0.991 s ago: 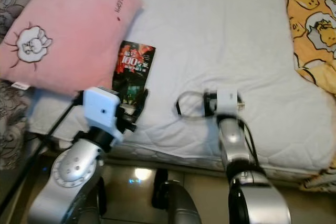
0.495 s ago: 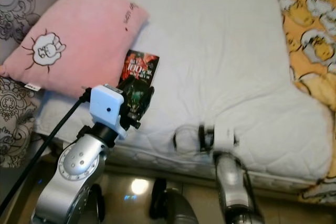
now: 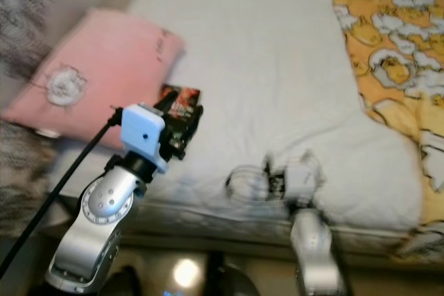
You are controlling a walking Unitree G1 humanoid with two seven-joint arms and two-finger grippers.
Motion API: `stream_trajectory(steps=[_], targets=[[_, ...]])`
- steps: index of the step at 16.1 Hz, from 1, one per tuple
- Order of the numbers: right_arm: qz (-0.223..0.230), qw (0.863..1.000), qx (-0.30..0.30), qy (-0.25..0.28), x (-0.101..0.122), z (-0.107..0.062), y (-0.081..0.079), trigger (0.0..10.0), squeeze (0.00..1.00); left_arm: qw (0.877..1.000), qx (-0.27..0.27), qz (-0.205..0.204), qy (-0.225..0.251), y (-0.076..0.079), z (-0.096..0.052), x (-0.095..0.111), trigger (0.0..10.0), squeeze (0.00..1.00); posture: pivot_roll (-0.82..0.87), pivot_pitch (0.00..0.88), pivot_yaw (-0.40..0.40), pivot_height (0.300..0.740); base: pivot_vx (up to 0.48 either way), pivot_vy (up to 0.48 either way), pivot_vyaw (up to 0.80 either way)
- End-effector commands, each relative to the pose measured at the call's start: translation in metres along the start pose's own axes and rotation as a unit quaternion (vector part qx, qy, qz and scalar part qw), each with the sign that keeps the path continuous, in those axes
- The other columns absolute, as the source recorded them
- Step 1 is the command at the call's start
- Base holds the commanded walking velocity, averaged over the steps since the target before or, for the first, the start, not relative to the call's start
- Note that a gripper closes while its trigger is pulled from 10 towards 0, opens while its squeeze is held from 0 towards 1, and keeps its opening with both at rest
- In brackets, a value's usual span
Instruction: Clean up the room
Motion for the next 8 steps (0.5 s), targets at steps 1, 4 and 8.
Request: stream_trajectory(steps=[1, 4, 8], targets=[[-0.016, 0.998, -0.046, -0.032, -0.014, -0.005, 0.02, 10.0, 0.0, 1.0, -0.019, 0.003, -0.001, 0.007, -0.002, -0.003, 10.0, 0.0, 0.24, 0.191, -0.077, 0.74, 0.0, 0.0, 0.0], [-0.038, 0.984, -0.12, -0.126, -0.049, 0.0, 0.054, 10.0, 0.0, 0.999, -0.04, 0.004, -0.01, 0.009, -0.007, -0.007, 10.0, 0.0, 0.26, 0.222, -0.025, 0.74, 0.0, 0.0, 0.0], [-0.021, 0.953, -0.196, -0.231, -0.08, -0.018, 0.083, 10.0, 0.0, 0.998, -0.051, 0.02, -0.008, 0.005, -0.005, -0.007, 10.0, 0.0, 0.28, 0.234, 0.005, 0.74, 0.0, 0.0, 0.0]])
Point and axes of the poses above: a point about 5 cm out from each wrist's last joint towards the gripper, its own z axis pointing out of the wrist towards the gripper, its own x axis along the axis of the wrist's last joint, y = z × x, the point moved 1 cm from there along z, pointing out of the wrist towards the gripper, and after that the axes turned 6 degrees about z, right-handed, at the moved point
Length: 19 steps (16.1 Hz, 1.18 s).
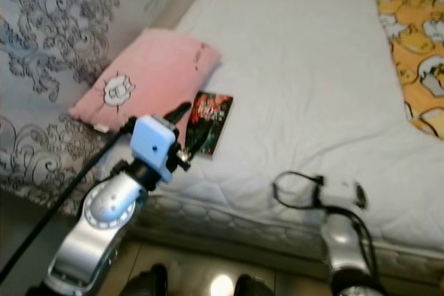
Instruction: Clean up the room
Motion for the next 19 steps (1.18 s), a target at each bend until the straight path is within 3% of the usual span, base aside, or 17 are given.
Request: stream_trajectory(steps=[1, 3, 6, 7, 8, 9, 10, 11, 13, 15, 17, 19], targets=[[0.034, 0.997, 0.004, -0.072, -0.025, -0.005, 0.001, 10.0, 0.0, 1.0, -0.004, 0.002, -0.007, -0.001, 0.0, -0.004, 10.0, 0.0, 0.29, 0.232, 0.006, 0.74, 0.0, 0.0, 0.0], [0.053, 0.991, 0.021, -0.118, -0.043, -0.013, -0.003, 10.0, 0.0, 1.0, -0.007, 0.007, -0.005, 0.0, 0.001, -0.004, 10.0, 0.0, 0.28, 0.228, -0.009, 0.74, 0.0, 0.0, 0.0], [0.048, 0.984, 0.065, -0.161, -0.075, -0.034, -0.012, 10.0, 0.0, 1.0, -0.005, 0.01, -0.007, 0.0, 0.002, -0.007, 10.0, 0.0, 0.27, 0.213, -0.036, 0.74, 0.0, 0.0, 0.0], [0.042, 0.986, 0.092, -0.136, -0.081, -0.045, -0.018, 10.0, 0.0, 1.0, 0.0, 0.014, -0.007, -0.001, 0.004, -0.009, 10.0, 0.0, 0.25, 0.193, -0.045, 0.74, 0.0, 0.0, 0.0], [0.038, 0.988, 0.102, -0.112, -0.076, -0.045, -0.021, 10.0, 0.0, 1.0, 0.004, 0.017, -0.009, -0.001, 0.004, -0.012, 10.0, 0.0, 0.25, 0.173, -0.047, 0.74, 0.0, 0.0, 0.0], [0.043, 0.99, 0.131, -0.015, -0.042, -0.042, -0.035, 10.0, 0.0, 0.998, 0.044, -0.013, -0.045, -0.01, 0.004, -0.026, 10.0, 0.0, 0.23, 0.144, -0.048, 0.74, 0.0, 0.0, 0.0], [0.055, 0.983, 0.144, 0.096, 0.006, -0.045, -0.043, 10.0, 0.0, 0.988, 0.09, -0.075, -0.102, -0.02, -0.005, -0.052, 10.0, 0.0, 0.19, 0.092, -0.046, 0.74, 0.0, 0.0, 0.0], [0.057, 0.98, 0.145, 0.128, 0.021, -0.048, -0.044, 10.0, 0.0, 0.984, 0.105, -0.085, -0.118, -0.024, -0.009, -0.061, 10.0, 0.0, 0.18, 0.067, -0.05, 0.74, 0.0, 0.0, 0.0], [0.082, 0.965, 0.13, 0.212, 0.06, -0.057, -0.041, 10.0, 0.0, 0.975, 0.135, -0.063, -0.166, -0.034, -0.025, -0.096, 10.0, 0.0, 0.18, 0.0, -0.05, 0.74, 0.0, -0.24, 0.0], [0.07, 0.974, 0.106, 0.19, 0.056, -0.052, -0.048, 10.0, 0.0, 0.965, 0.152, -0.066, -0.204, -0.036, -0.028, -0.123, 10.0, 0.0, 0.15, 0.0, -0.034, 0.74, 0.0, -0.48, 0.0], [0.076, 0.983, 0.091, 0.142, 0.043, -0.044, -0.052, 10.0, 0.0, 0.963, 0.153, -0.075, -0.209, -0.031, -0.02, -0.128, 10.0, 0.0, 0.16, 0.0, -0.032, 0.74, 0.0, -0.48, 0.0], [0.071, 0.982, 0.117, 0.133, 0.039, -0.046, -0.06, 10.0, 0.0, 0.977, 0.118, -0.047, -0.17, -0.024, -0.009, -0.116, 10.0, 0.0, 0.16, 0.0, -0.031, 0.74, 0.0, -0.48, 0.0]])
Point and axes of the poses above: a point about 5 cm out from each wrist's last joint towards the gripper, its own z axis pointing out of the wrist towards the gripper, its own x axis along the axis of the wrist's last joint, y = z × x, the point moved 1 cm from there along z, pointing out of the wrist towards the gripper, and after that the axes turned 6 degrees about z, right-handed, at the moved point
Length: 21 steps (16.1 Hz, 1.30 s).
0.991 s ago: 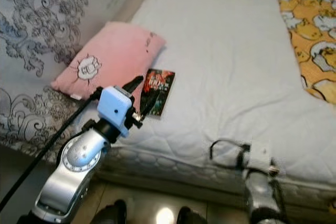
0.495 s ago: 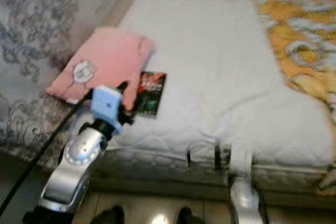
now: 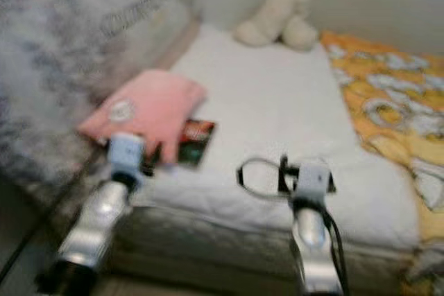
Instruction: Clean up the room
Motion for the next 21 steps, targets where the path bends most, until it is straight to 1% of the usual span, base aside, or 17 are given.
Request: stream_trajectory(steps=[1, 3, 6, 7, 8, 9, 10, 11, 13, 14, 16, 17, 19, 20, 21], targets=[[-0.008, 1.0, 0.006, -0.006, -0.003, -0.001, 0.001, 10.0, 0.0, 0.999, -0.022, 0.02, 0.021, 0.005, 0.002, 0.006, 10.0, 0.0, 0.16, 0.0, -0.028, 0.74, 0.0, -0.48, 0.0], [-0.012, 1.0, 0.004, -0.017, -0.01, -0.005, 0.006, 10.0, 0.0, 0.999, -0.027, 0.013, 0.03, 0.005, 0.002, 0.007, 10.0, 0.0, 0.17, 0.0, -0.024, 0.74, 0.0, -0.48, 0.0], [-0.019, 1.0, 0.008, -0.019, -0.012, -0.007, 0.006, 10.0, 0.0, 1.0, -0.015, 0.003, 0.023, 0.002, 0.002, 0.001, 10.0, 0.0, 0.17, 0.0, -0.026, 0.74, 0.0, -0.48, 0.0], [-0.014, 0.999, 0.021, -0.023, -0.013, -0.007, 0.003, 10.0, 0.0, 1.0, 0.01, -0.015, 0.018, -0.001, 0.003, 0.0, 10.0, 0.0, 0.16, 0.0, -0.029, 0.74, 0.0, -0.48, 0.0], [-0.006, 0.999, 0.033, -0.022, -0.012, -0.007, 0.0, 10.0, 0.0, 0.999, 0.029, -0.029, 0.02, -0.005, 0.003, 0.001, 10.0, 0.0, 0.16, 0.0, -0.03, 0.74, 0.0, -0.48, 0.0], [0.018, 0.999, 0.041, -0.002, -0.004, -0.009, 0.002, 10.0, 0.0, 0.997, 0.053, -0.033, 0.036, -0.012, 0.001, 0.007, 10.0, 0.0, 0.16, 0.0, -0.037, 0.74, 0.0, -0.48, 0.0], [0.041, 0.998, 0.038, 0.018, 0.004, -0.014, 0.008, 10.0, 0.0, 0.997, 0.055, -0.023, 0.049, -0.016, -0.004, 0.011, 10.0, 0.0, 0.15, 0.0, -0.036, 0.74, 0.0, -0.48, 0.0], [0.056, 0.997, 0.037, 0.031, 0.01, -0.021, 0.014, 10.0, 0.0, 0.998, 0.041, -0.018, 0.054, -0.014, -0.009, 0.014, 10.0, 0.0, 0.15, 0.0, -0.034, 0.74, 0.0, -0.48, 0.0], [0.06, 0.997, 0.033, 0.017, 0.0, -0.028, 0.018, 10.0, 0.0, 0.999, 0.034, -0.02, 0.037, -0.012, -0.014, 0.006, 10.0, 0.0, 0.14, 0.0, -0.031, 0.74, 0.0, -0.48, 0.0], [0.057, 0.998, 0.034, -0.001, -0.007, -0.029, 0.013, 10.0, 0.0, 0.999, 0.038, -0.024, 0.007, -0.011, -0.013, -0.005, 10.0, 0.0, 0.13, 0.0, -0.028, 0.74, 0.0, -0.48, 0.0], [0.045, 0.998, 0.041, -0.013, -0.009, -0.026, 0.003, 10.0, 0.0, 1.0, 0.026, 0.001, -0.012, -0.005, -0.009, -0.013, 10.0, 0.0, 0.14, 0.0, -0.019, 0.74, 0.0, -0.48, 0.0], [0.042, 0.998, 0.036, -0.014, -0.007, -0.023, 0.003, 10.0, 0.0, 0.999, 0.031, -0.015, -0.021, -0.007, -0.007, -0.014, 10.0, 1.0, 0.13, 0.0, -0.008, 0.74, 0.0, -0.472, 0.0], [0.044, 0.998, 0.039, -0.008, -0.004, -0.021, 0.003, 10.0, 0.0, 1.0, 0.025, -0.011, -0.016, -0.006, -0.004, -0.008, 10.0, 1.0, 0.14, 0.0, -0.012, 0.74, 0.0, -0.472, 0.0], [0.044, 0.998, 0.041, -0.013, -0.006, -0.021, 0.002, 10.0, 0.0, 0.999, 0.032, -0.009, -0.018, -0.009, -0.002, -0.008, 10.0, 1.0, 0.15, 0.0, -0.017, 0.74, 0.0, -0.472, 0.0], [0.045, 0.998, 0.05, -0.015, -0.007, -0.021, -0.004, 10.0, 0.0, 0.999, 0.04, -0.003, -0.022, -0.015, 0.0, -0.01, 10.0, 1.0, 0.16, 0.0, -0.024, 0.74, 0.0, -0.472, 0.0]])
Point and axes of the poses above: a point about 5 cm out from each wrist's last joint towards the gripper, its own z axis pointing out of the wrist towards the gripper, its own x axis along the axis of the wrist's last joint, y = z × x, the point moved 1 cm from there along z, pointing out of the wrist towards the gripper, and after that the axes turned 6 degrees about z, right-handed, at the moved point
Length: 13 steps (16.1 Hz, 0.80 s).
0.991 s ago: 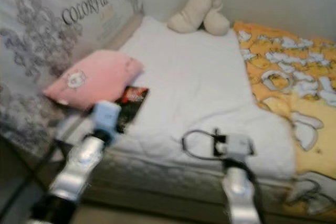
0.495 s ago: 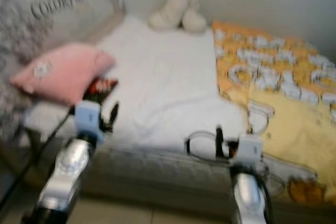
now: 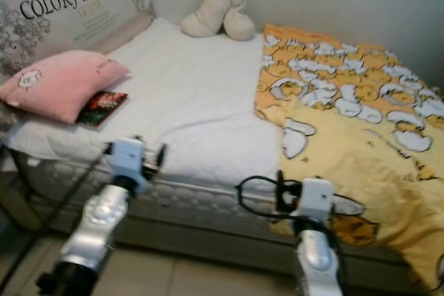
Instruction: Clean up the room
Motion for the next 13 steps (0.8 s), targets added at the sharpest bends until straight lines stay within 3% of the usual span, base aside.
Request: stream_trajectory(steps=[1, 2, 3, 5, 6, 7, 8, 10, 13], targets=[[0.005, 1.0, 0.011, -0.013, -0.002, 0.004, -0.003, 10.0, 0.0, 1.0, -0.01, 0.005, 0.001, 0.005, 0.006, 0.004, 10.0, 1.0, 0.16, 0.0, -0.025, 0.74, 0.0, -0.472, 0.0], [0.007, 1.0, 0.012, -0.018, -0.003, 0.005, -0.004, 10.0, 0.0, 1.0, -0.008, 0.015, 0.002, 0.004, 0.008, 0.004, 10.0, 1.0, 0.17, 0.0, -0.026, 0.74, 0.0, -0.469, -0.79], [-0.006, 0.999, 0.012, -0.031, -0.007, 0.006, -0.005, 10.0, 0.0, 1.0, 0.02, 0.023, 0.002, -0.003, 0.01, 0.007, 10.0, 0.0, 0.18, 0.0, -0.031, 0.74, 0.0, 0.0, -0.74], [-0.004, 0.999, 0.004, -0.041, -0.012, 0.006, -0.001, 10.0, 0.0, 0.999, 0.014, -0.029, 0.002, -0.001, 0.008, 0.007, 10.0, 0.0, 0.18, 0.0, -0.035, 0.74, 0.159, 0.0, -0.75], [-0.002, 0.999, 0.007, -0.04, -0.011, 0.005, -0.002, 10.0, 0.0, 1.0, 0.004, -0.019, 0.004, 0.003, 0.008, 0.009, 10.0, 0.0, 0.17, 0.0, -0.027, 0.74, 0.446, 0.0, -0.75], [0.004, 0.999, 0.004, -0.043, -0.012, 0.005, -0.001, 10.0, 0.0, 0.999, -0.026, 0.023, 0.018, 0.014, 0.008, 0.011, 10.0, 0.0, 0.17, 0.0, -0.028, 0.74, 0.446, 0.0, -0.76], [0.011, 0.999, -0.007, -0.049, -0.014, 0.005, 0.004, 10.0, 0.0, 0.999, -0.042, 0.026, 0.014, 0.027, 0.008, 0.01, 10.0, 0.0, 0.18, 0.0, -0.027, 0.74, 0.442, 0.0, -0.76], [-0.004, 0.999, 0.004, -0.042, -0.012, 0.007, 0.002, 10.0, 0.0, 0.999, -0.051, -0.006, 0.008, 0.041, 0.01, 0.014, 10.0, 0.0, 0.16, 0.0, -0.021, 0.74, 0.444, 0.0, -0.76], [-0.007, 0.999, 0.001, -0.046, -0.015, 0.011, 0.001, 10.0, 0.0, 0.999, -0.02, -0.036, -0.015, 0.034, 0.018, 0.013, 10.0, 0.0, 0.18, 0.0, -0.021, 0.74, 0.425, 0.092, -0.76]])
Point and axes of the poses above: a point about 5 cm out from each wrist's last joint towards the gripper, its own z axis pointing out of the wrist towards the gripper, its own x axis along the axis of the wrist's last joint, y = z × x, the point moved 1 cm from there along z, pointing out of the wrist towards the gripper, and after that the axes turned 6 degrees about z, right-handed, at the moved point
